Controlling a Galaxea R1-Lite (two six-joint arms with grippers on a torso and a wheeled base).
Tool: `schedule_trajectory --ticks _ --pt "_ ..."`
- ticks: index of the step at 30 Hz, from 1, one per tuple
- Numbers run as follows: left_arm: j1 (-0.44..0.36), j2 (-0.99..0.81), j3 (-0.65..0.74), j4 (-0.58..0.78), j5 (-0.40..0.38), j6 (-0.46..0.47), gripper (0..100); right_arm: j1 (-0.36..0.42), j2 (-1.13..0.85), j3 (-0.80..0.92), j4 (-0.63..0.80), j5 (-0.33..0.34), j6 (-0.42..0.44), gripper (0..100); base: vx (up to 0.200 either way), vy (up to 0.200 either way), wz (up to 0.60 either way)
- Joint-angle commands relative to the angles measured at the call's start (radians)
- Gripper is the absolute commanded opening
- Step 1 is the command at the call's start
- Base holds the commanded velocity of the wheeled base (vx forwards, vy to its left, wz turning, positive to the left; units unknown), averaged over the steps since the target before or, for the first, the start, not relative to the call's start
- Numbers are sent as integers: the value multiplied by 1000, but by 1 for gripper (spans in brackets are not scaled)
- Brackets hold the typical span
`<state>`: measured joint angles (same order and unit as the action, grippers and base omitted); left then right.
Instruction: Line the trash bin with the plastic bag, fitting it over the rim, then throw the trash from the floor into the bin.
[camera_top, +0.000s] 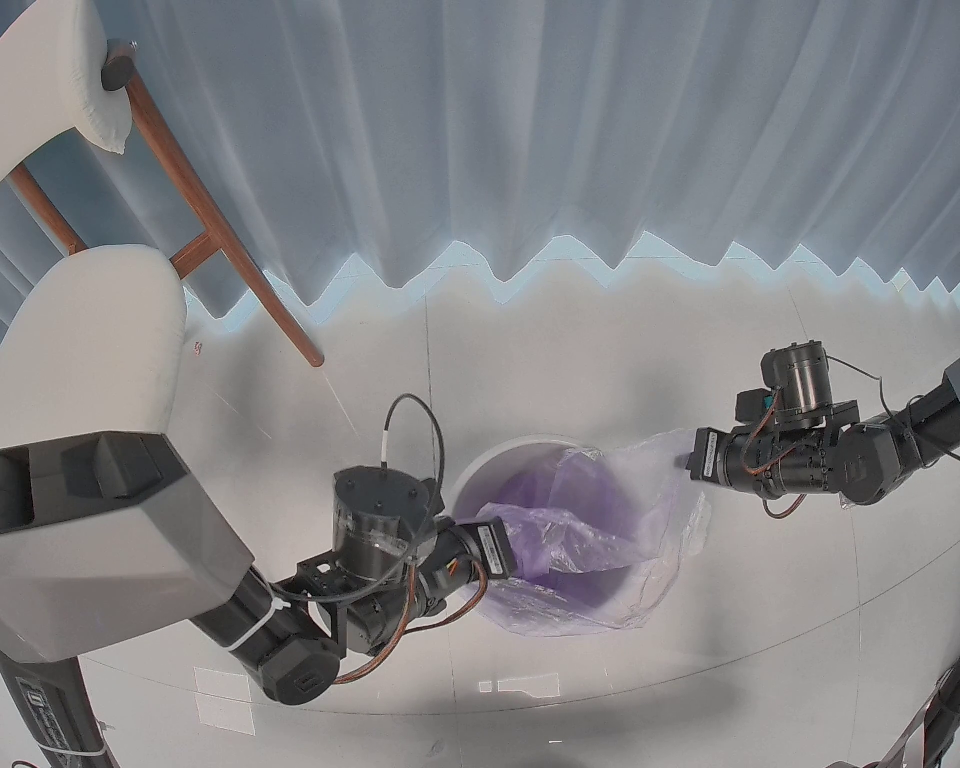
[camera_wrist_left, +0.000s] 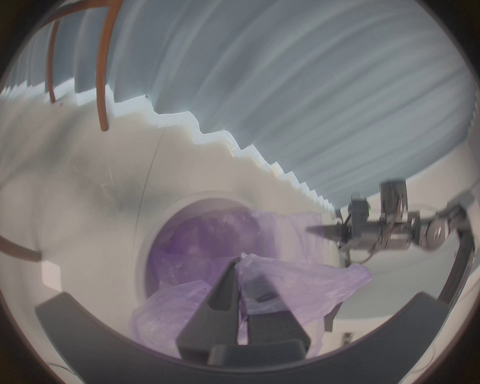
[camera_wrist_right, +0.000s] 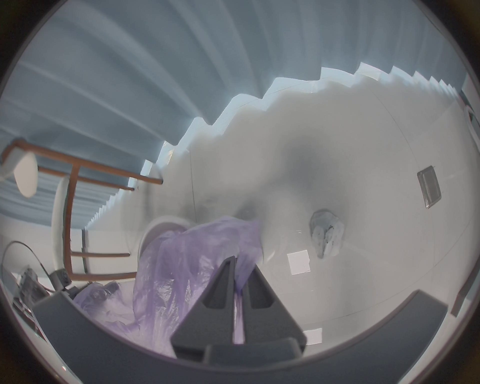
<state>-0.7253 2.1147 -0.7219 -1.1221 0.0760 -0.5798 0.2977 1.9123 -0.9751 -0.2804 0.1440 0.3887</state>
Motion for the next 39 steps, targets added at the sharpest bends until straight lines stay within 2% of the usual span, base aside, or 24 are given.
schedule_trajectory --ticks 1,8,11,22,29,39 --pt "41 28 -136 48 2 -112 0 -83 5 -96 10 68 61 0 0 0 0" --pt "98 33 -198 137 -7 -117 0 -98 48 -189 14 69 62 0 0 0 0" --pt "132 39 -258 220 -12 -118 0 -109 100 -283 37 69 65 0 0 0 0" --pt "219 70 -412 386 -12 -129 0 -112 249 -576 156 72 65 0 0 0 0" --pt "253 88 -430 450 -13 -134 0 -111 338 -702 239 68 64 0 0 0 0" --pt "297 120 -430 510 -12 -130 0 -114 441 -771 260 66 56 0 0 0 0"
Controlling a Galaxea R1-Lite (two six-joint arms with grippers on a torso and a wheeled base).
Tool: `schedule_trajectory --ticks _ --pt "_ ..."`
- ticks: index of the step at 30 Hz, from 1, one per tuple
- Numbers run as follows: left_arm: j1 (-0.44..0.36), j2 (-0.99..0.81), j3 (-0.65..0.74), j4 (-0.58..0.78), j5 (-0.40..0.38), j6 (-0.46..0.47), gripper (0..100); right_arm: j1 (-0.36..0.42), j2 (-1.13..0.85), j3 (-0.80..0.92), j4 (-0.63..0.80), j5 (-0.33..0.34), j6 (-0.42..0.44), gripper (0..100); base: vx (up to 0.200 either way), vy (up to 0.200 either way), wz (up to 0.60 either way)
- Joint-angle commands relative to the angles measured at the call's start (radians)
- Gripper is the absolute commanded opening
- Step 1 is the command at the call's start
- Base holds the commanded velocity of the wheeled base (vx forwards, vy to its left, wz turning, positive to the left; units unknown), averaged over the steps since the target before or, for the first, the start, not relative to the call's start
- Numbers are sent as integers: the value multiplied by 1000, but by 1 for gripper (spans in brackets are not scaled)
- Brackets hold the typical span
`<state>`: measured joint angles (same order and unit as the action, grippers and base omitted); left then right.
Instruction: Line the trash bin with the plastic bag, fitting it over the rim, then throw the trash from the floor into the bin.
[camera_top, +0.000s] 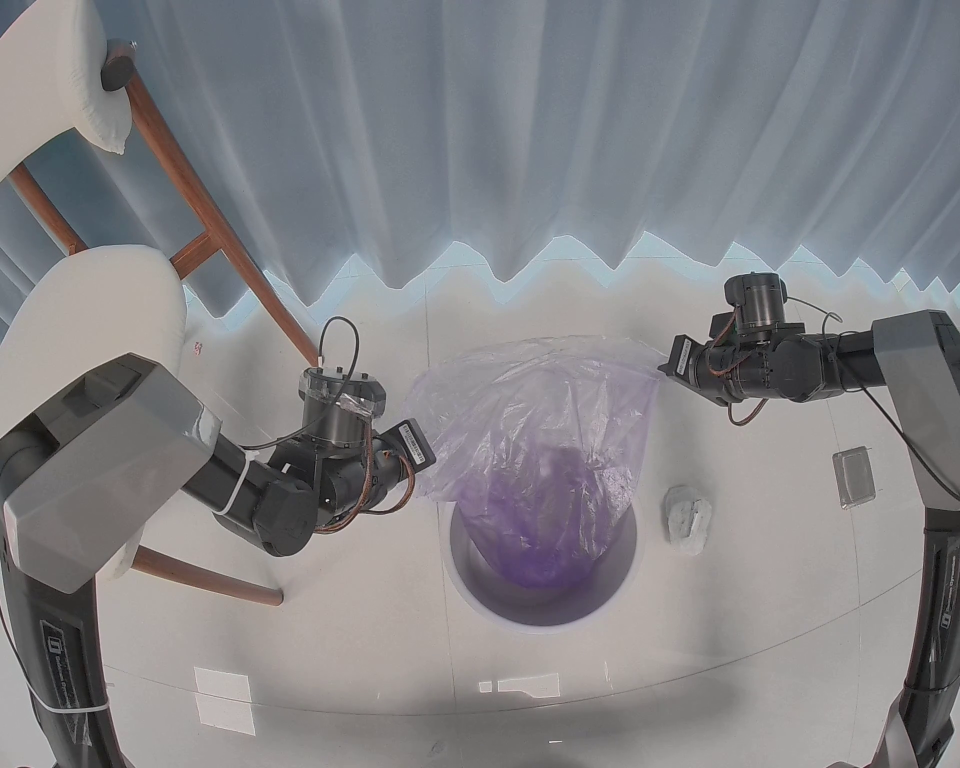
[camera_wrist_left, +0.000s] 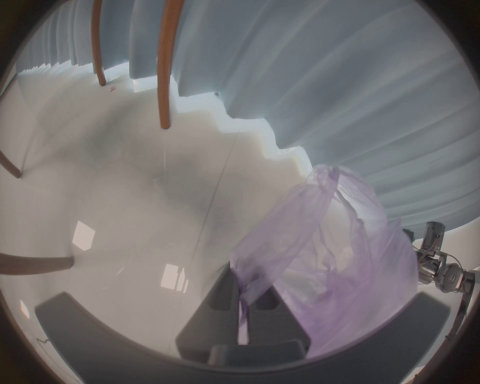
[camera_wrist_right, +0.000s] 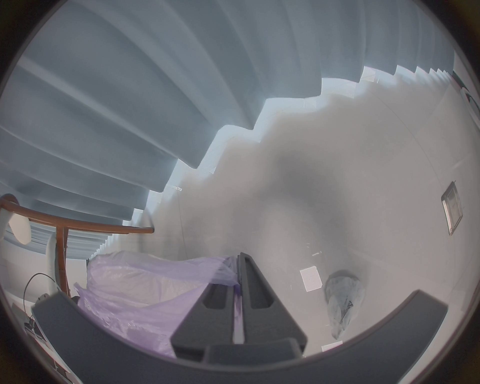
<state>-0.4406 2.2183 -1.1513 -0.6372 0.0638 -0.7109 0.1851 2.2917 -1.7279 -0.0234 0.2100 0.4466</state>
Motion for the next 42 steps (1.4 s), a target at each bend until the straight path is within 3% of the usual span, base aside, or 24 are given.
schedule_trajectory --ticks 1,11,27,37,38,40,42 --pt "14 20 -1 31 1 1 0 -1 64 -19 10 0 -2 0 0 0 0" --pt "17 32 53 33 1 1 0 -9 54 28 22 2 -3 0 0 0 0" --pt "-23 -46 246 22 -2 -2 0 -27 -75 320 -21 45 -19 0 0 0 0" --pt "-93 -49 361 -104 17 10 0 2 -161 623 -253 49 -35 0 0 0 0" --pt "-98 -40 401 -164 28 13 0 2 -169 700 -357 49 -45 0 0 0 0" --pt "-98 -40 401 -164 28 13 0 2 -169 700 -357 49 -45 0 0 0 0" --pt "-98 -31 446 -229 53 11 0 1 -169 791 -535 49 -55 0 0 0 0"
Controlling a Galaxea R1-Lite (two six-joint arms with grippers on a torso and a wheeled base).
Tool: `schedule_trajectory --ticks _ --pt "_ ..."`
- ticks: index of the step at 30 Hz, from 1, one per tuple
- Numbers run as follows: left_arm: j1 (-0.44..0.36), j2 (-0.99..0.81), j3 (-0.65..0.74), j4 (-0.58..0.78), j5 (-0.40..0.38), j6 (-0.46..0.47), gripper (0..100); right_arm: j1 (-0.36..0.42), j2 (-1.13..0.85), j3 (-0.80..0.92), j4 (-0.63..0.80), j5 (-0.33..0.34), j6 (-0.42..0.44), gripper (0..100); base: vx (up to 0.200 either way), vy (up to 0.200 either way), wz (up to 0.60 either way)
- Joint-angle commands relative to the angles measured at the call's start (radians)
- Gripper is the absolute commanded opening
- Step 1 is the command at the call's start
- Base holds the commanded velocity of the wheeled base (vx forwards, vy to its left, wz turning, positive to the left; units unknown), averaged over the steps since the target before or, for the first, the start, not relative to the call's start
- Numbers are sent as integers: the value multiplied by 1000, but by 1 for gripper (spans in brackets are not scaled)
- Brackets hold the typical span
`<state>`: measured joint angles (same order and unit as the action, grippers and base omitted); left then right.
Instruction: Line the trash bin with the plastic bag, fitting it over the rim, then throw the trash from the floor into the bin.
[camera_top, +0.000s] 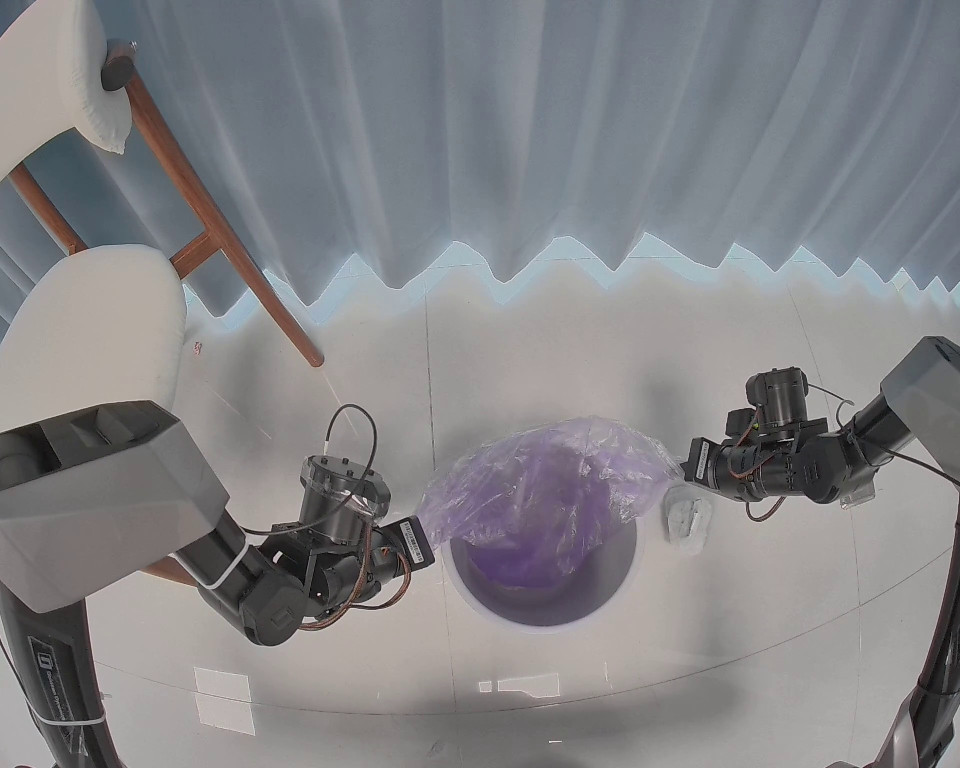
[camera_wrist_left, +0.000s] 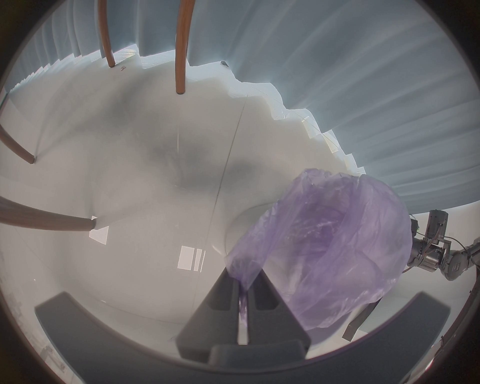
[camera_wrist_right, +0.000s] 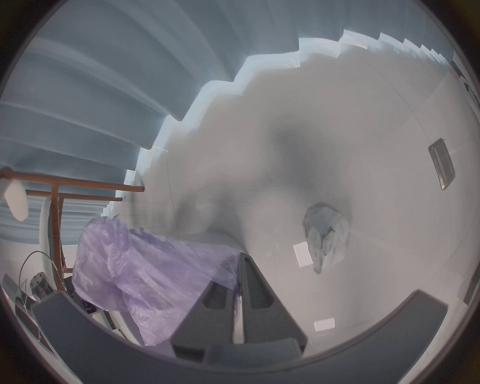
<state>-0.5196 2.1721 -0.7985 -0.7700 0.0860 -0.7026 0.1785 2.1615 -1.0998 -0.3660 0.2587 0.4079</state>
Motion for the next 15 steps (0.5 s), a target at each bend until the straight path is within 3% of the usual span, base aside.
schedule_trajectory --ticks 1,5,15 --pt "-16 15 102 -100 35 3 0 7 -38 173 -215 -1 -17 0 0 0 0" --pt "-5 9 154 -112 55 -2 0 -2 -46 213 -294 -3 -12 0 0 0 0" --pt "6 55 232 -261 55 -9 0 -25 -46 261 -301 -4 -9 0 0 0 0"
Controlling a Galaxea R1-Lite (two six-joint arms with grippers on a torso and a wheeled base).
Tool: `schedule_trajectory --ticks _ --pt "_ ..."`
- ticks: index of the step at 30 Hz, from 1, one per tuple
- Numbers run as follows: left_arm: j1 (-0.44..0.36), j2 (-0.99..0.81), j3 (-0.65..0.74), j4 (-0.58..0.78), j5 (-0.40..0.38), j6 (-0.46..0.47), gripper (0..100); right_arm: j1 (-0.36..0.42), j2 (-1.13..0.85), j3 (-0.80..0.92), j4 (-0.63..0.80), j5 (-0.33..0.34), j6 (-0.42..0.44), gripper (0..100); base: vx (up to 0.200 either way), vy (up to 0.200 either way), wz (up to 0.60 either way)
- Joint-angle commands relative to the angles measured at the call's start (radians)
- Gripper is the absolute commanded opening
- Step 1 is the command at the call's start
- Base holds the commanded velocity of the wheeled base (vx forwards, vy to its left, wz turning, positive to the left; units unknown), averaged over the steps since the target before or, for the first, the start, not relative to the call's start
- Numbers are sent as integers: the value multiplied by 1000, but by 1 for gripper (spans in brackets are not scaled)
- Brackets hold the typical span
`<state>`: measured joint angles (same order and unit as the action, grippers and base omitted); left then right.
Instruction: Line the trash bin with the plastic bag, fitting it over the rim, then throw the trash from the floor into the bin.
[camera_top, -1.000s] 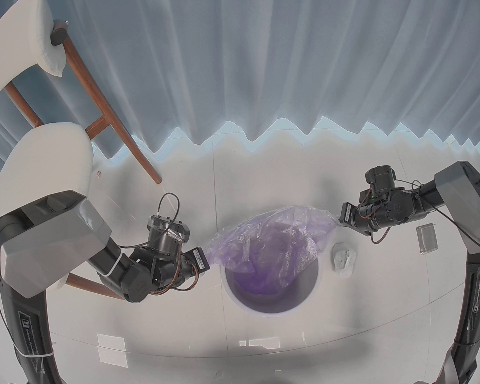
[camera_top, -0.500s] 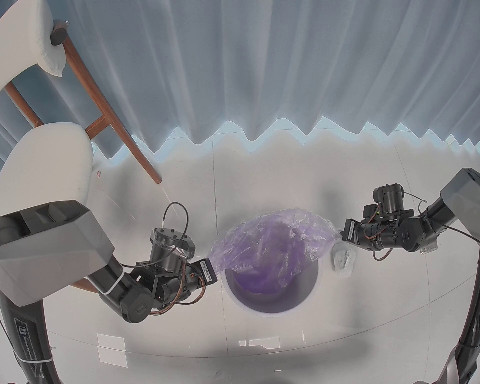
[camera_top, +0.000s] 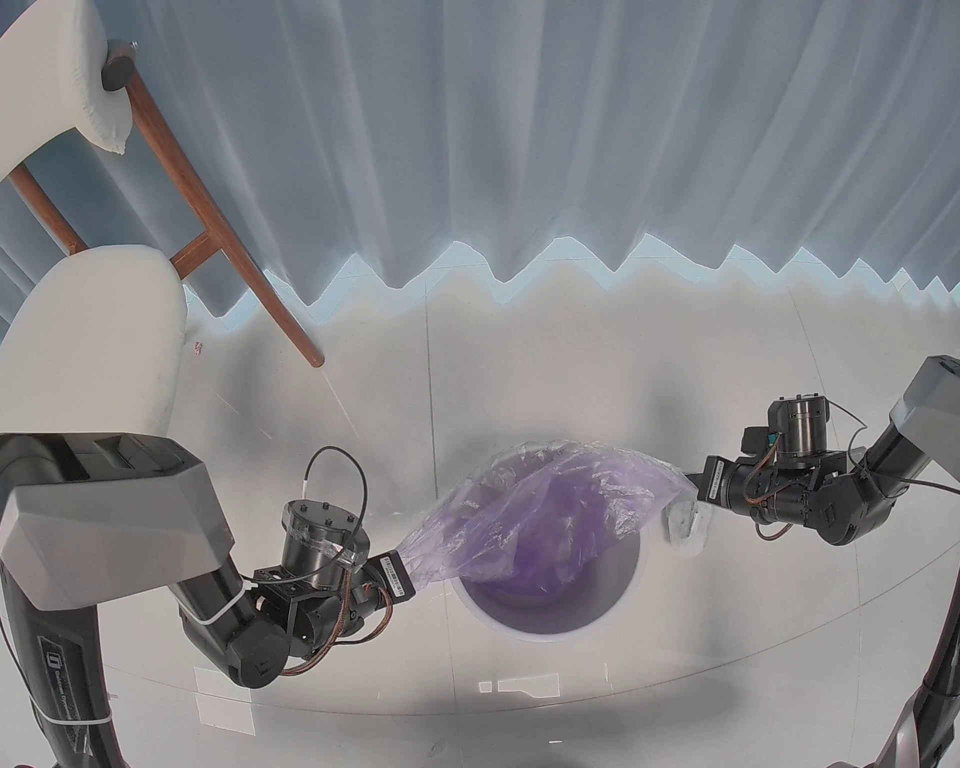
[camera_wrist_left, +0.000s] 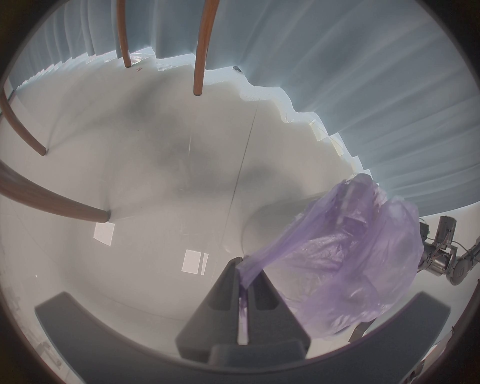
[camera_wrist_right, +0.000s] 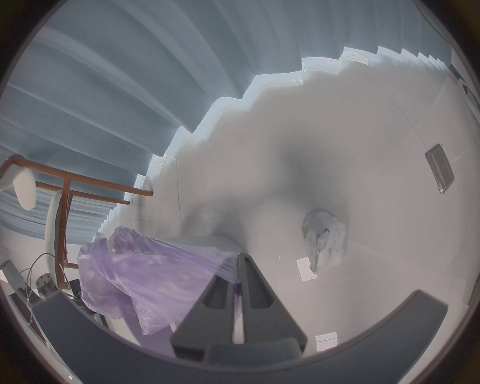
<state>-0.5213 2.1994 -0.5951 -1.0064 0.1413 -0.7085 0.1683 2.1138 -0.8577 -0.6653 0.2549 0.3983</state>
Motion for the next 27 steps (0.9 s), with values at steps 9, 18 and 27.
schedule_trajectory --ticks 9,18,27 --pt "26 54 49 -52 0 1 100 -21 11 46 -2 0 -3 100 0 0 0" --pt "18 33 117 -264 -5 -2 100 -35 -110 83 -134 -2 183 100 0 0 0" --pt "7 -139 411 -548 -12 -22 100 42 -360 28 165 4 429 100 0 0 0"
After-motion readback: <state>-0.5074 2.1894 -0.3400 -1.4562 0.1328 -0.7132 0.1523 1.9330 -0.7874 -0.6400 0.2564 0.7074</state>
